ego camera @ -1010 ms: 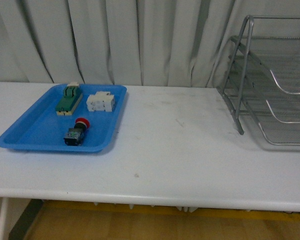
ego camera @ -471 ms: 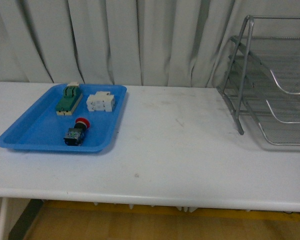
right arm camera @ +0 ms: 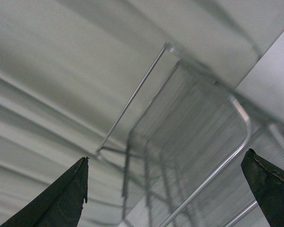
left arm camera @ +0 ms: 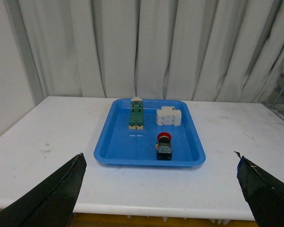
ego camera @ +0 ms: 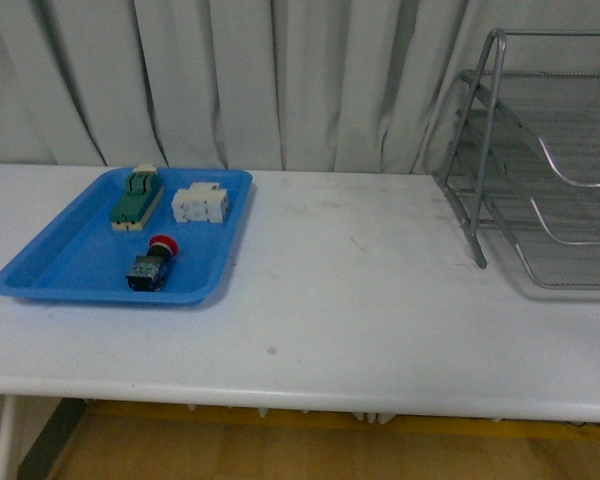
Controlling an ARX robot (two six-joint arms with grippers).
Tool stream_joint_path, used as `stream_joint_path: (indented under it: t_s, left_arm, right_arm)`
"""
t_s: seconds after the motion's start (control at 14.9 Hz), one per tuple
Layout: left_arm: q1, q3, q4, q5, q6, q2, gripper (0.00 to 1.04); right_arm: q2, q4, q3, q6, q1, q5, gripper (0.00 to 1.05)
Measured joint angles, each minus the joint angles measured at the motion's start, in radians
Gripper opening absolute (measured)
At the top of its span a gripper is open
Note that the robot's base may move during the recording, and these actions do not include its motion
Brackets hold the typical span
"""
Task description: Place button on rack with both arms
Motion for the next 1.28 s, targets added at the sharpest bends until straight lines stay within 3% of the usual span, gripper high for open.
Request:
stream_joint_path:
  t_s: [0.13,0.34,0.47,0.74,1.28]
  left_arm:
    - [0.000,0.000,0.000,0.000,0.000,0.000,0.98]
    - [0.000,0.000,0.000,0.000,0.000,0.000,0.98]
    - [0.000,0.000,0.000,0.000,0.000,0.000,0.98]
    - [0.000,0.000,0.000,0.000,0.000,0.000,0.98]
    - [0.000,0.000,0.000,0.000,0.000,0.000,0.98]
  right_arm:
    - [0.154,0.205,-0.021,0.253,0.006,-0.135,0.98]
    - [0.366,0.208,-0.003,0.562,0.016,-0.163,0.98]
    - [0.459,0.209,0.024,0.693,0.029,-0.159,0.98]
    - [0.547,0.213,0.108,0.726,0.063,-0.162,0.98]
    - [0.607,0.213,0.206,0.570,0.136,-0.154,0.98]
